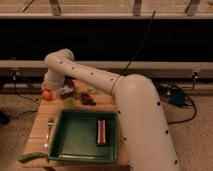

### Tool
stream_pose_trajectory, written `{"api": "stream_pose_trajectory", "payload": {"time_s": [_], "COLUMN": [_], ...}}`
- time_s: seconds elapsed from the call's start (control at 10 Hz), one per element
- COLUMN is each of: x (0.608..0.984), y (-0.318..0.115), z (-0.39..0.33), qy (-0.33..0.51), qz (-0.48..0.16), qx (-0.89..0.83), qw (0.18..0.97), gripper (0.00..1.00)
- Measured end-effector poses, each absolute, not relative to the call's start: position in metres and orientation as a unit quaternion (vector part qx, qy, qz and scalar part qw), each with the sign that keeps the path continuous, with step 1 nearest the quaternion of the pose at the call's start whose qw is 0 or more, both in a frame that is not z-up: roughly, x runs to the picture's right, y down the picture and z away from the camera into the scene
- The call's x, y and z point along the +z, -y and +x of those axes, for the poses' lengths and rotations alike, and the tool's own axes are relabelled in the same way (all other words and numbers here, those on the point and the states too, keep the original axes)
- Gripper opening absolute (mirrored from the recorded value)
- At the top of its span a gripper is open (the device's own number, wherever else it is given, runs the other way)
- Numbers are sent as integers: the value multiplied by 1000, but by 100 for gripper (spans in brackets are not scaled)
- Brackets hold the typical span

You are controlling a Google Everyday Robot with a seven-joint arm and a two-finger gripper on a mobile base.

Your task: Place apple in plastic cup

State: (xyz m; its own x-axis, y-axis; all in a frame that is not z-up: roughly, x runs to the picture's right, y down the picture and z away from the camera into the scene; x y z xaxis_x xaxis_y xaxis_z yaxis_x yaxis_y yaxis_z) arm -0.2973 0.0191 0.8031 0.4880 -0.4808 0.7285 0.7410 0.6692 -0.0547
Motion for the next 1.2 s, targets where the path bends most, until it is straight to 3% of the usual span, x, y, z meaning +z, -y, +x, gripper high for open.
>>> {"api": "stream_pose_trajectory", "payload": {"time_s": [0.5, 1.2], "x": [856, 859], "y": [-12, -22], "z": [-235, -198], "qy": [319, 312], "qz": [-211, -225], "qx": [-310, -288], "qw": [870, 877], "gripper": [0, 0]}}
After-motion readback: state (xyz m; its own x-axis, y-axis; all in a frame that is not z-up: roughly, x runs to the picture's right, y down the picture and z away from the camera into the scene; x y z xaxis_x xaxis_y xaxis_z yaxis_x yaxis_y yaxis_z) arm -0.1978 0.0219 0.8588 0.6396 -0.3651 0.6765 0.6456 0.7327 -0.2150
